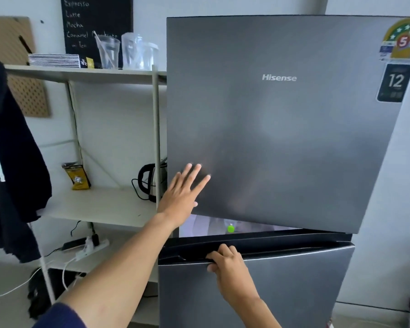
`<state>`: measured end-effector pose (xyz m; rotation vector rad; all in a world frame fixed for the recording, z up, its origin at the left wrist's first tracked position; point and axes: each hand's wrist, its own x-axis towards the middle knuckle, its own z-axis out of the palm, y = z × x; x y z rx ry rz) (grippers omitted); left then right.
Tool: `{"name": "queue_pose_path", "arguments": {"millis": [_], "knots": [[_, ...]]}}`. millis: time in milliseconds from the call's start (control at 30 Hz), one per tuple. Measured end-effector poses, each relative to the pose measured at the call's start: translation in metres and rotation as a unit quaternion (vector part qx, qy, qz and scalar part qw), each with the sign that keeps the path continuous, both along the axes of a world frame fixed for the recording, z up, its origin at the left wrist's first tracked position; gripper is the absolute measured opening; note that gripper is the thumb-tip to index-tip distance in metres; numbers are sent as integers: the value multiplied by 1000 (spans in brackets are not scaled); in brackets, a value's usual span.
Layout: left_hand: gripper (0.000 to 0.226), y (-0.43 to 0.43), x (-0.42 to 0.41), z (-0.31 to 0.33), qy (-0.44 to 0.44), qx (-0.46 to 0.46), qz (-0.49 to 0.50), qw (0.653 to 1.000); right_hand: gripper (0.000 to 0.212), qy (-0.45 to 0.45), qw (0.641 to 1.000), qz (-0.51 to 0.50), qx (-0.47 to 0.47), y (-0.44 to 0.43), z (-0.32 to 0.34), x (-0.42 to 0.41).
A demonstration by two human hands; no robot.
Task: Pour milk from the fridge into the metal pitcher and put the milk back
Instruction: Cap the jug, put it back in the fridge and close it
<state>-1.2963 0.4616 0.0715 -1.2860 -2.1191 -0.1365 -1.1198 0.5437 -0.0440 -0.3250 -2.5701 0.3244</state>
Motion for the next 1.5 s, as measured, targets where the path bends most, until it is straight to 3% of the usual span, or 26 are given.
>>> {"name": "queue_pose_path", "arguments": {"millis": [133,233,500,767,1200,1500], "knots": [[102,13,-15,-19,53,34,-7,998,28,48,998,-44,2,7,-12,-27],[96,16,-28,-28,107,60,-28,992,31,63,996,-61,4,17,-14,-47],[85,16,-42,-39,139,79,-46,986,29,63,992,-106,8,29,-10,-86],[73,20,-44,-49,116,109,-49,986,27,64,987,-149,25,38,-14,-105],[67,20,-49,-56,103,115,-50,987,28,119,983,-134,46,47,-23,-107],[75,14,-13,-57,5,75,16,997,20,45,990,-131,-23,41,-9,-106]]}}
